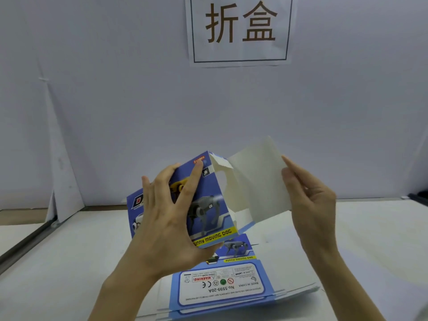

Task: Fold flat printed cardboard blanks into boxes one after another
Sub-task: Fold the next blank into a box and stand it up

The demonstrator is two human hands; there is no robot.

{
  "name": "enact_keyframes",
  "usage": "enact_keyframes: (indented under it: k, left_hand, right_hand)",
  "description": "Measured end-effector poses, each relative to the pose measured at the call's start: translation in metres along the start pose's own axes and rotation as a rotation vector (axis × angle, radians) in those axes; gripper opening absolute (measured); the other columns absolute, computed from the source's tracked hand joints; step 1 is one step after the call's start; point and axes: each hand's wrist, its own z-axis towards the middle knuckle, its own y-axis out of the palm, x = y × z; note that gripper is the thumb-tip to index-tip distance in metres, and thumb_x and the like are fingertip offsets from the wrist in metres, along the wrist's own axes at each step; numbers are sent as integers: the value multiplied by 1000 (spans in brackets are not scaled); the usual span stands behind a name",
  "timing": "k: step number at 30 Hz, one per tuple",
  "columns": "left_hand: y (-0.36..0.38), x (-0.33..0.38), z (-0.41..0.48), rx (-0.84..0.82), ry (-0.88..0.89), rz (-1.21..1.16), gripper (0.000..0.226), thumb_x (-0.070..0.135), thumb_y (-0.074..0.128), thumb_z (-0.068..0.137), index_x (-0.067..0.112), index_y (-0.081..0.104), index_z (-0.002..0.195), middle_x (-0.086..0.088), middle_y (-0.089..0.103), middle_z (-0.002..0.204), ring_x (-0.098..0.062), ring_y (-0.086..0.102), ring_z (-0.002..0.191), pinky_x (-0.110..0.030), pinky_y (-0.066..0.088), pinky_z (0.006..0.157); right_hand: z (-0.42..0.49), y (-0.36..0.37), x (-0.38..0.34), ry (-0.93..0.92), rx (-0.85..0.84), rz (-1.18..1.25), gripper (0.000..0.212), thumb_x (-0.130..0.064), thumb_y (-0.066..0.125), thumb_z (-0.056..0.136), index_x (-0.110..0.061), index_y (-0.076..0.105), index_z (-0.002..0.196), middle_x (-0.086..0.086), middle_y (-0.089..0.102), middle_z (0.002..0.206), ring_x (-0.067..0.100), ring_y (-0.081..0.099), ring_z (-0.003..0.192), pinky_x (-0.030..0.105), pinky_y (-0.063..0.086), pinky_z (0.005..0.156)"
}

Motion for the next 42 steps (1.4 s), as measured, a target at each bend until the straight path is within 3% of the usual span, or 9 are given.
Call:
enact_keyframes:
  k: [4,8,15,23,26,32,34,39,42]
  left_hand:
    - [2,-5,1,-25,43,34,122,70,69,51,32,8,149,-6,17,144,-23,12,139,-68,11,108]
    - [9,-3,1,-44,71,89,119,69,68,52,28,12,149,-12,18,145,-34,20,139,-63,4,111]
    - [1,-15,4,-21,52,115,118,68,69,50,25,18,148,-15,19,144,-35,21,139,-60,2,110]
    - [8,-2,0,-26,75,-43,118,60,76,50,26,20,148,-7,20,148,-27,23,140,-70,17,108]
    - [9,4,-2,-29,78,-78,118,59,76,51,30,16,148,-4,18,149,-27,26,141,-66,10,112]
    - [10,4,0,-26,138,-10,118,61,74,51,28,15,148,-8,19,148,-31,25,140,-62,8,111]
    - [7,0,1,-14,130,2,118,64,73,50,26,17,147,-9,20,148,-31,26,139,-64,11,109]
    - [5,-3,1,-63,61,15,119,68,71,52,29,12,148,-7,19,147,-33,27,139,-64,9,112]
    - [2,-4,1,-26,36,-10,120,69,71,51,26,16,148,-7,22,145,-28,31,133,-72,27,103]
  right_hand:
    - [6,-1,-12,531,-292,595,36,-43,48,86,-28,76,103,-1,74,101,8,67,83,21,55,64]
    - [0,4,-10,539,-441,522,29,-37,49,86,-31,77,92,-2,73,89,7,67,78,24,56,64]
    - [2,1,0,370,-149,292,22,-17,55,91,-22,76,92,-1,74,91,7,64,75,19,52,57]
    - [4,-6,-4,599,-572,608,43,-53,72,65,-29,71,101,3,71,94,17,68,84,40,56,70]
    - [1,-7,-10,642,-689,524,43,-52,73,60,-27,73,95,0,70,83,9,67,75,27,55,62]
    - [-1,-5,-3,536,-421,70,10,-30,47,96,-24,55,96,1,63,84,16,64,75,26,54,56]
    - [3,-8,-3,529,-365,39,22,-21,37,101,-19,57,90,4,60,84,13,60,72,29,51,56]
    - [5,-10,-5,434,-452,-42,36,-41,48,89,-10,66,93,9,60,79,23,50,70,34,42,61]
    - [4,-6,-3,347,-315,-72,28,-29,47,96,-14,68,85,-5,68,73,12,58,68,33,44,64]
